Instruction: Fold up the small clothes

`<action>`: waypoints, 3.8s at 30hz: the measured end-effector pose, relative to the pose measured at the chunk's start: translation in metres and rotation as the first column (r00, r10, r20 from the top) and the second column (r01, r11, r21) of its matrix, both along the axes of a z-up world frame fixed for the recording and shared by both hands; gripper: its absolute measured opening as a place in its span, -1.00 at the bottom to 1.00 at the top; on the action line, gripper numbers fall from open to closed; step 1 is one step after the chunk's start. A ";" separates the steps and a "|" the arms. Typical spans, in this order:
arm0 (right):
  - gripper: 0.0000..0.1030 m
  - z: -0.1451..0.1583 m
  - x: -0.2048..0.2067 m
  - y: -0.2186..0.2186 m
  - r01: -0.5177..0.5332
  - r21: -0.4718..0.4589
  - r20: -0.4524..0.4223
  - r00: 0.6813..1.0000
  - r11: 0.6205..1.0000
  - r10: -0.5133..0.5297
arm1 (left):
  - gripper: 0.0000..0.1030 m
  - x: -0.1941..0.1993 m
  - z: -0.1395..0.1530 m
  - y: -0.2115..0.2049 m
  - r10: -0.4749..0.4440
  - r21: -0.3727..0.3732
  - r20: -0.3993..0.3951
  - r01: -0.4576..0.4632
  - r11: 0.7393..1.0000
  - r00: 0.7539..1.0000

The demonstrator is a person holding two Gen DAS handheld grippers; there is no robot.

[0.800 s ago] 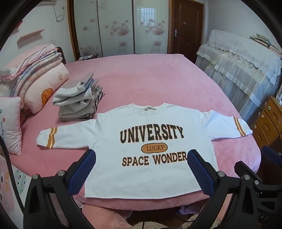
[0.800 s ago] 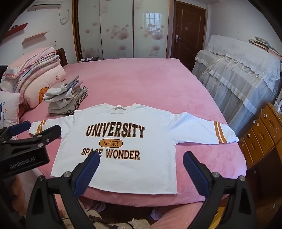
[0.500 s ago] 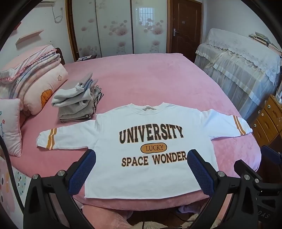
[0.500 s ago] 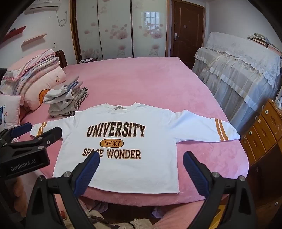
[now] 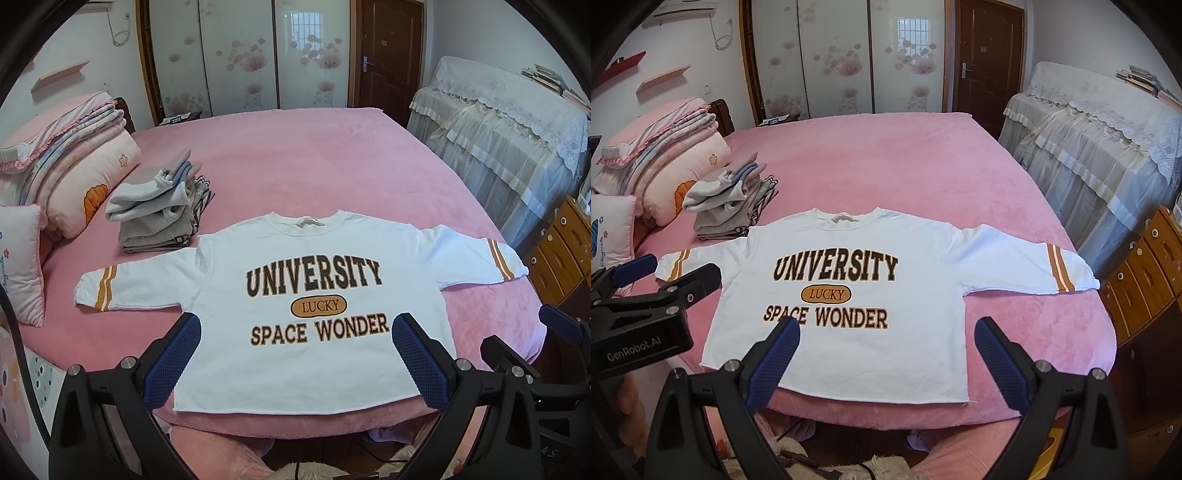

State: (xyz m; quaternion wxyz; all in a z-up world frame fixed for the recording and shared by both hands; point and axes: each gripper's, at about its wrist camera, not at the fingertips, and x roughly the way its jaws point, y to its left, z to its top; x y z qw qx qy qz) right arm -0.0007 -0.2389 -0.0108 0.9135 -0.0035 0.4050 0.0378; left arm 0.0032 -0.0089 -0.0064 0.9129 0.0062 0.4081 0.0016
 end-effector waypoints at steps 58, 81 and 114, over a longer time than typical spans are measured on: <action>0.87 0.002 0.001 -0.002 -0.040 0.026 -0.004 0.999 0.999 0.040 | 0.99 -0.004 0.005 -0.007 0.010 -0.045 0.005 -0.009 0.999 1.000; 0.87 0.027 0.024 -0.034 -0.034 -0.050 0.101 0.994 0.998 0.039 | 0.99 0.024 0.034 -0.026 0.032 -0.003 0.067 -0.031 1.000 0.997; 0.55 -0.146 0.121 -0.393 0.495 0.260 -0.144 0.869 0.829 -0.474 | 0.99 0.226 -0.165 -0.297 -0.261 0.051 -0.117 0.269 0.962 0.958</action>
